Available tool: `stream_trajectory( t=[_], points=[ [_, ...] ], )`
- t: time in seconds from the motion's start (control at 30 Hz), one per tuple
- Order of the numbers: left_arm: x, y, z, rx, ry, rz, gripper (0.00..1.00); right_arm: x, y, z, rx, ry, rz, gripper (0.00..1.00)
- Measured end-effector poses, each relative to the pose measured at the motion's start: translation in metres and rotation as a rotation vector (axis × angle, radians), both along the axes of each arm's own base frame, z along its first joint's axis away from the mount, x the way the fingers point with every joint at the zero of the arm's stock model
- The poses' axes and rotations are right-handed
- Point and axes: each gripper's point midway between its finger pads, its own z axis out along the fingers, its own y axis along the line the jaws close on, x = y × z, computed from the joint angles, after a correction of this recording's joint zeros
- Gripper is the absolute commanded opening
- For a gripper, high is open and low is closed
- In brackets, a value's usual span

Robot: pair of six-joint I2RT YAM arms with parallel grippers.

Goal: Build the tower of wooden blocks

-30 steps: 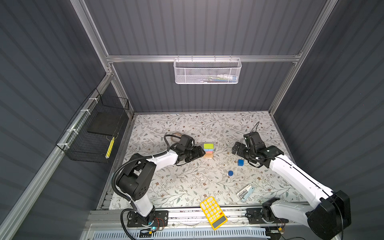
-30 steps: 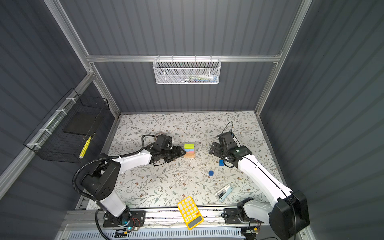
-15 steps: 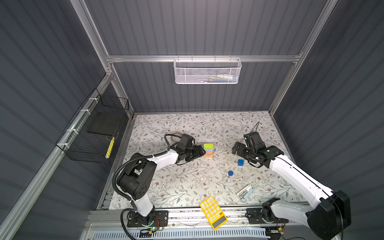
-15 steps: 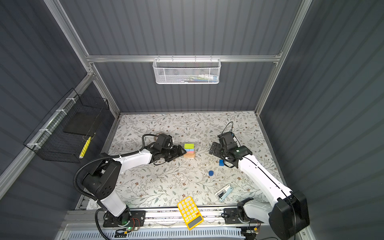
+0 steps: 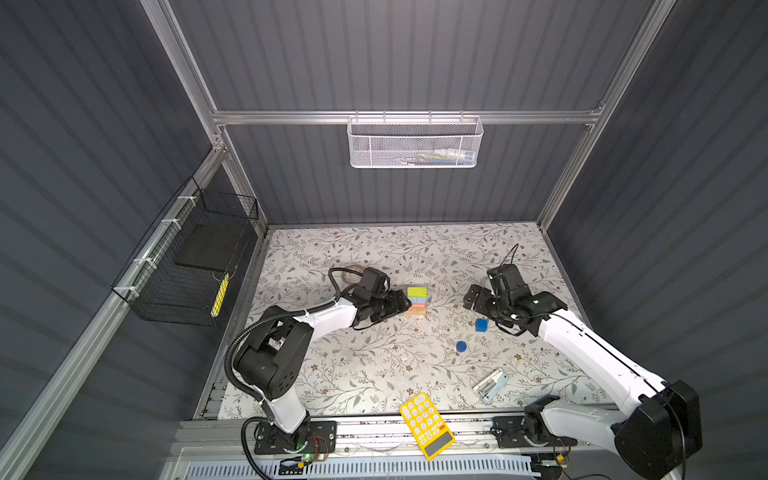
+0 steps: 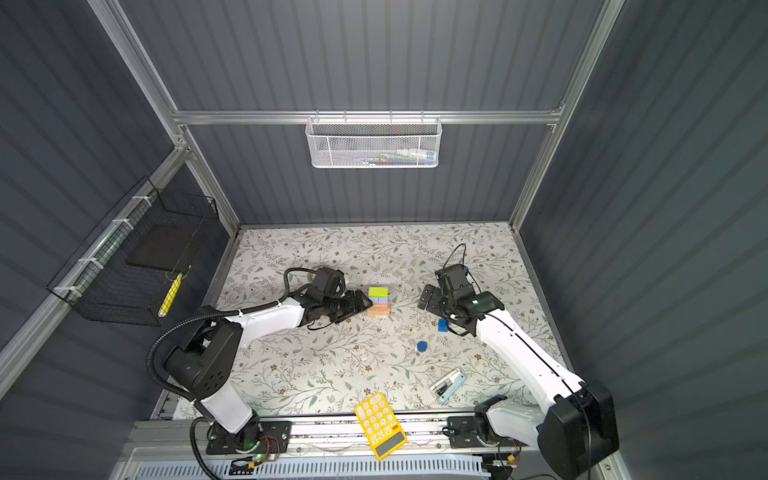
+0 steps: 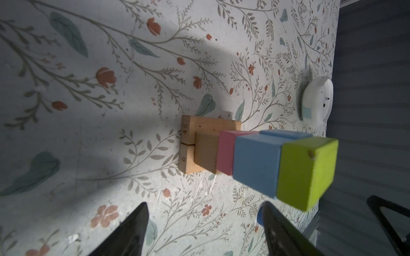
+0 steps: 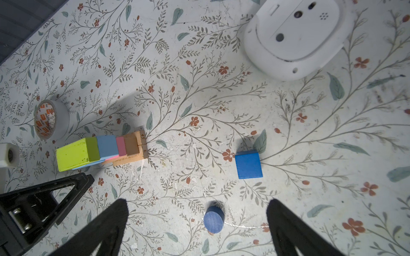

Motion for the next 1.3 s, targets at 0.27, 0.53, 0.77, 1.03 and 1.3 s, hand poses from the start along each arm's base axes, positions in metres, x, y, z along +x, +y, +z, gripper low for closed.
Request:
stream_trajectory(
  t=[0.27,0.53,0.77,1.03,1.3],
  points=[
    [0.0,0.0,0.0,0.0,-0.001,-0.001,0.81,0.0,0.0,0.0,0.0,0.0,0.0,0.99],
    [-0.001,0.001,0.006,0.001,-0.02,-0.013,0.82,0.0,0.001,0.0,0.003,0.002,0.002,0.99],
    [-0.005,0.004,0.029,-0.015,-0.078,-0.035,0.82,-0.001,0.001,-0.001,0.004,0.007,0.004,0.99],
    [-0.017,0.015,0.053,-0.01,-0.141,-0.052,0.82,-0.009,-0.002,-0.005,-0.013,0.047,0.006,0.99],
    [-0.023,0.027,0.074,0.02,-0.217,-0.066,0.82,-0.02,-0.005,-0.003,-0.042,0.095,0.036,0.99]
  ],
)
